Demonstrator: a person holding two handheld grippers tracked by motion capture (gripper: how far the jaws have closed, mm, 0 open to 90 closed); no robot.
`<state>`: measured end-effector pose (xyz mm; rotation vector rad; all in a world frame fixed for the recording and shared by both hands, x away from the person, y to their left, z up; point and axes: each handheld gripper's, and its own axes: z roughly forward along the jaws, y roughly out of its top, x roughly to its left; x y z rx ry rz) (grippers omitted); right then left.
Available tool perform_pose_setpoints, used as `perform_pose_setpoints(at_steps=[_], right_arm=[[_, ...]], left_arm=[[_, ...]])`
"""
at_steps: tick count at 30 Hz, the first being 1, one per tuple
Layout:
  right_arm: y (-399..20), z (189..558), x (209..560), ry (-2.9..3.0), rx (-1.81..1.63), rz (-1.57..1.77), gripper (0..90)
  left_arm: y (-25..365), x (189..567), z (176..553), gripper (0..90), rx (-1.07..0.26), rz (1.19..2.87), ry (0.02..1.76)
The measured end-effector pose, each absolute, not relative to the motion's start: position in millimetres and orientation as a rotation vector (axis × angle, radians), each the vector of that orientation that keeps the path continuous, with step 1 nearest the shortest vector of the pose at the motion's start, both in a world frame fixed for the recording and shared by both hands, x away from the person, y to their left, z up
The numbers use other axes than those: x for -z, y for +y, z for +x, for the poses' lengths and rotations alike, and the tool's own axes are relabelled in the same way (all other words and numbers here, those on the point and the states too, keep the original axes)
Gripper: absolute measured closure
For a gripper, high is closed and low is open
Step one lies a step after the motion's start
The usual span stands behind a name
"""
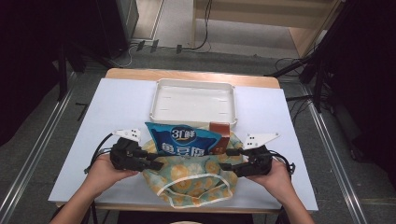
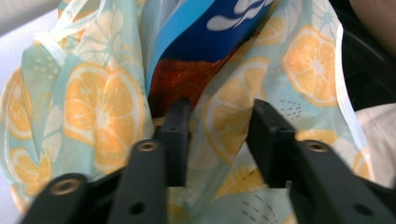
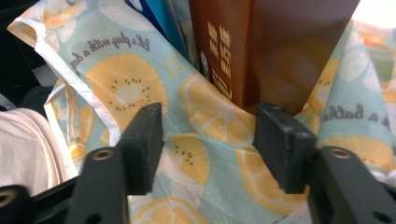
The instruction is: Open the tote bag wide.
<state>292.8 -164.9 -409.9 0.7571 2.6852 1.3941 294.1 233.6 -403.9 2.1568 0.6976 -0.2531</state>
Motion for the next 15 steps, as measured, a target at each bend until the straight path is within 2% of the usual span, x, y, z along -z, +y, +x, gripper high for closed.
perform_pose_setpoints(at_steps=[6,7,8,10,15], right_arm=[[-166.3,294.5,416.8,2.689,-1.346,0.800,70.7],[-167.1,295.0,417.1,2.695,-1.345,0.810,77.1],[-167.2,295.3,417.5,2.703,-1.356,0.815,79.1],[-166.5,294.7,418.3,2.719,-1.342,0.804,88.9],[-164.7,290.1,417.0,2.755,-1.338,0.788,90.0]], left_arm=[[232.5,408.6,293.4,84.3,0.256,2.161,0.698],[232.3,409.0,293.1,86.2,0.258,2.161,0.700],[232.2,409.3,292.9,88.1,0.256,2.165,0.694],[232.1,409.4,291.7,89.5,0.245,2.164,0.686],[236.5,403.7,286.1,90.0,0.237,2.148,0.670]])
